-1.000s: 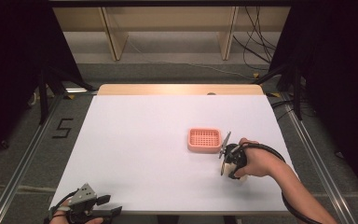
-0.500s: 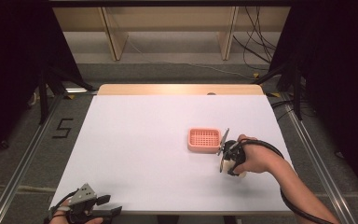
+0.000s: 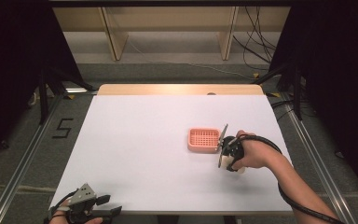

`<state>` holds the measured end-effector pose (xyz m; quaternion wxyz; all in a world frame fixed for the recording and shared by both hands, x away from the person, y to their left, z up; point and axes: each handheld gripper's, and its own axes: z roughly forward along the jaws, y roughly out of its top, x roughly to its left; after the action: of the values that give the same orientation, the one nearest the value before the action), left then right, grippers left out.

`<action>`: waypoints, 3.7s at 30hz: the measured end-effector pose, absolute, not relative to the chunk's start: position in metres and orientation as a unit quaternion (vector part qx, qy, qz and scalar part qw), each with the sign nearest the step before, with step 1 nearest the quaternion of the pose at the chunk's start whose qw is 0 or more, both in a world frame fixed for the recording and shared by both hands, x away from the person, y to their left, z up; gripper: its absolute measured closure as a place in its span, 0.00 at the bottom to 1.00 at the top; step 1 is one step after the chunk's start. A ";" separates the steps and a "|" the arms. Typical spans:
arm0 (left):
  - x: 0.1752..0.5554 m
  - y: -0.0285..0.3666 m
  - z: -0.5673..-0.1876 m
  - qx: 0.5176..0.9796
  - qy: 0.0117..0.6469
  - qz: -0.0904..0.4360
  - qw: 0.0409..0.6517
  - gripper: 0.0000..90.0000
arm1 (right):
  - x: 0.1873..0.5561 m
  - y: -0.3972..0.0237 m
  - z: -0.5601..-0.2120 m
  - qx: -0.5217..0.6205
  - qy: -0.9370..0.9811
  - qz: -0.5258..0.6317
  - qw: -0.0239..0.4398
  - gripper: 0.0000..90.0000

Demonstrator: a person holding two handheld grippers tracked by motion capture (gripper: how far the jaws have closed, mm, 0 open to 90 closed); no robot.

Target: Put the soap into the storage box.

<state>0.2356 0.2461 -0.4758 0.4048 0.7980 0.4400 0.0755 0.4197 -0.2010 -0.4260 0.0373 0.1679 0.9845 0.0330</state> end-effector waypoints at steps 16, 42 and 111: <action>0.235 0.246 -0.475 0.801 0.436 0.075 0.403 0.39 | 0.426 -0.202 -0.421 0.176 0.983 0.036 0.044 0.56; 0.238 0.245 -0.475 0.800 0.441 0.069 0.400 0.39 | 0.440 -0.199 -0.412 0.180 0.982 0.035 0.051 0.56; 0.236 0.246 -0.476 0.796 0.442 0.078 0.406 0.39 | 0.476 -0.176 -0.387 0.151 0.985 0.025 0.075 0.56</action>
<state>0.2356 0.2460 -0.4760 0.4056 0.7962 0.4421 0.0778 0.4760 -0.1765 -0.3874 0.0751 0.1513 0.9853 0.0250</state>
